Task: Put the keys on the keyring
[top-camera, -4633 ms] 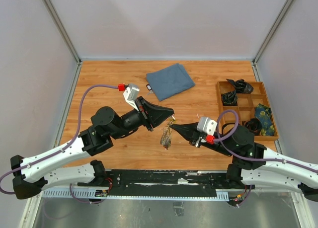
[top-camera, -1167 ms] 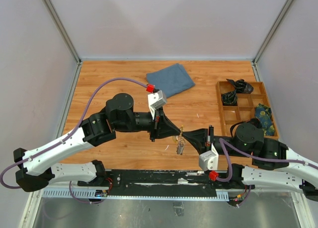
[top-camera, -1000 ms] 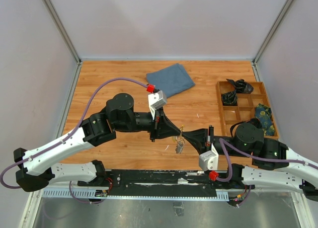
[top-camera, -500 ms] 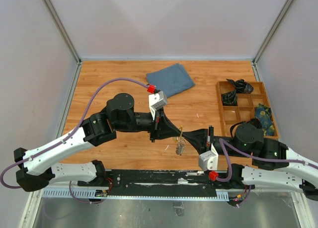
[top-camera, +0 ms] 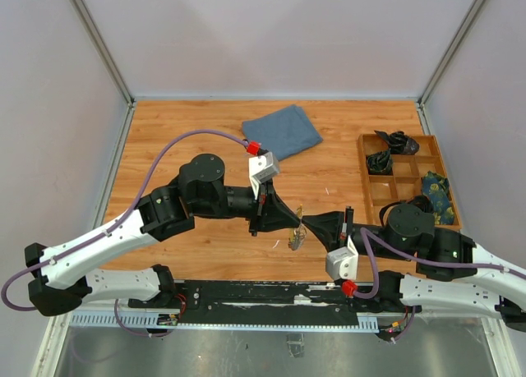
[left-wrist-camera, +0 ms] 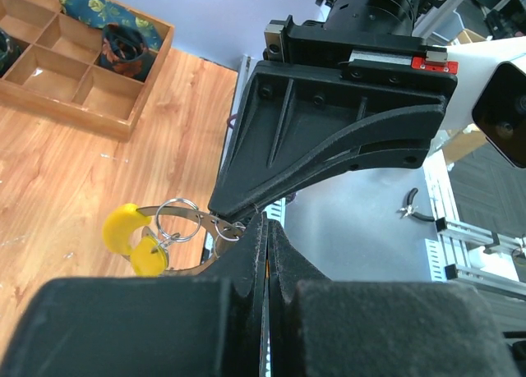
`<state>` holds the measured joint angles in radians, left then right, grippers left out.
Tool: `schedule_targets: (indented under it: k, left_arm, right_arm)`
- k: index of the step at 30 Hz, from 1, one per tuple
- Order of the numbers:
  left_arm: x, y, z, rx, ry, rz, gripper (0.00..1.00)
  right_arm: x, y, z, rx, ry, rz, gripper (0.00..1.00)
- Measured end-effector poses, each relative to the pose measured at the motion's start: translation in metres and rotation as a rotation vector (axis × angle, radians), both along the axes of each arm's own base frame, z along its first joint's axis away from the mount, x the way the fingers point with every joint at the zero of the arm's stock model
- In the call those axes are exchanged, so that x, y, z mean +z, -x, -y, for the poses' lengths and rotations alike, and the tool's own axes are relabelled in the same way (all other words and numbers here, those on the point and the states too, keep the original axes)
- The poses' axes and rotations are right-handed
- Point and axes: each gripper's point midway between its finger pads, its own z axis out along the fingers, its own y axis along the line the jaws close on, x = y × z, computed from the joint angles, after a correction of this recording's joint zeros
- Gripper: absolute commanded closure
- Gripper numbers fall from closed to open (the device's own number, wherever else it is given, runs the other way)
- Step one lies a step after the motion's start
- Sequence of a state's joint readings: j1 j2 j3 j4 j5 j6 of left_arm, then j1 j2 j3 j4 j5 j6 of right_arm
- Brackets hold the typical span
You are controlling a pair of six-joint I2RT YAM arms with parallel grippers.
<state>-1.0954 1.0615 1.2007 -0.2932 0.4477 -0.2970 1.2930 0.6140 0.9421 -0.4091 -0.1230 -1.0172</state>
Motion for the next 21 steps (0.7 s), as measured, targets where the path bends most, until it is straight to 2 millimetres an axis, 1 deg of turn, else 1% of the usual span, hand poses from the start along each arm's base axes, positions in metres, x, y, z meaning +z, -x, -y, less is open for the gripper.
schedule_targets:
  k: [21]
  left_arm:
    - [-0.001, -0.0006, 0.0006, 0.002, -0.003, -0.001, 0.99]
  right_arm:
    - [-0.001, 0.0016, 0.0015, 0.011, 0.008, 0.013, 0.99]
